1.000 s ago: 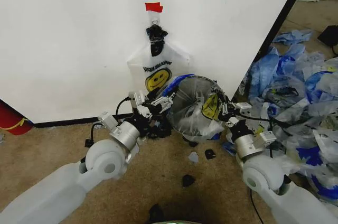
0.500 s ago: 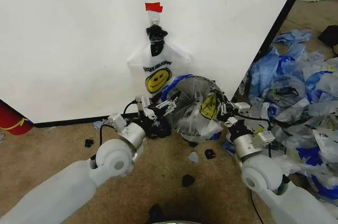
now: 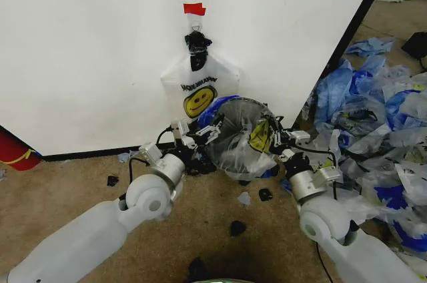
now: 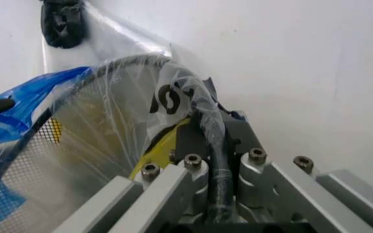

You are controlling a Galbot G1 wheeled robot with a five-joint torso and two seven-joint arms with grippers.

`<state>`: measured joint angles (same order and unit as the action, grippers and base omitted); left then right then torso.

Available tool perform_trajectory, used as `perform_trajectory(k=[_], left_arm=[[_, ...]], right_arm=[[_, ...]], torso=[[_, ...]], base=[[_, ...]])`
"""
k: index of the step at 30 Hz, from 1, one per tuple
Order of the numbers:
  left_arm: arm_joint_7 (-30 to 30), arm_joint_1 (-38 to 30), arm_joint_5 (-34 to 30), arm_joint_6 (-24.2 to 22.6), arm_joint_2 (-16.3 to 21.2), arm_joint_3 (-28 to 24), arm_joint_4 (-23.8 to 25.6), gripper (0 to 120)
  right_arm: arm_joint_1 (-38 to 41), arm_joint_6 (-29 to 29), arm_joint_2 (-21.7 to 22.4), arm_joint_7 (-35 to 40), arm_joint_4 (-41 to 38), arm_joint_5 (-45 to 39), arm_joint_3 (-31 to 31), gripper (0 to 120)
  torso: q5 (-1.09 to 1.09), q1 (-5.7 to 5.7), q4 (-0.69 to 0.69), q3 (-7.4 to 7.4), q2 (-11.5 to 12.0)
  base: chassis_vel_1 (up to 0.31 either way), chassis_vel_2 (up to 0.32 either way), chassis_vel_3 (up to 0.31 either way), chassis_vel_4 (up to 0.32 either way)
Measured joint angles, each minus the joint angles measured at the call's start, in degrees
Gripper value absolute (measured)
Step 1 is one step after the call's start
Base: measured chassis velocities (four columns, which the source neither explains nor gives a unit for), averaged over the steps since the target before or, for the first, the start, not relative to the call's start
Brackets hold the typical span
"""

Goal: Pick up the garbage bag from the wall and place it over the trash bin.

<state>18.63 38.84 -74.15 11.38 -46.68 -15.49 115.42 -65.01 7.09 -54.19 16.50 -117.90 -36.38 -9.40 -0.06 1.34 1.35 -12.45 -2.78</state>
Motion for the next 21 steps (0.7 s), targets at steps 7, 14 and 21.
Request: perform_trajectory(k=[7, 14, 21], left_arm=[[0.6, 0.0, -0.5, 0.1, 0.2, 0.6, 0.0, 68], [0.8, 0.4, -0.6, 0.1, 0.3, 0.7, 0.3, 43], [1.0, 0.6, -0.5, 0.1, 0.6, 0.7, 0.3, 15]], right_arm=[[-0.1, 0.1, -0.5, -0.1, 0.2, 0.3, 0.3, 0], [-0.3, 0.1, -0.5, -0.1, 0.2, 0.4, 0.3, 0], [-0.7, 0.1, -0.3, -0.1, -0.3, 0.4, 0.2, 0]], torso=[[0.00, 0.00, 0.00, 0.00, 0.0], [0.00, 0.00, 0.00, 0.00, 0.0], [0.00, 0.00, 0.00, 0.00, 0.0]], base=[[0.000, 0.000, 0.000, 0.000], [0.000, 0.000, 0.000, 0.000], [0.000, 0.000, 0.000, 0.000]])
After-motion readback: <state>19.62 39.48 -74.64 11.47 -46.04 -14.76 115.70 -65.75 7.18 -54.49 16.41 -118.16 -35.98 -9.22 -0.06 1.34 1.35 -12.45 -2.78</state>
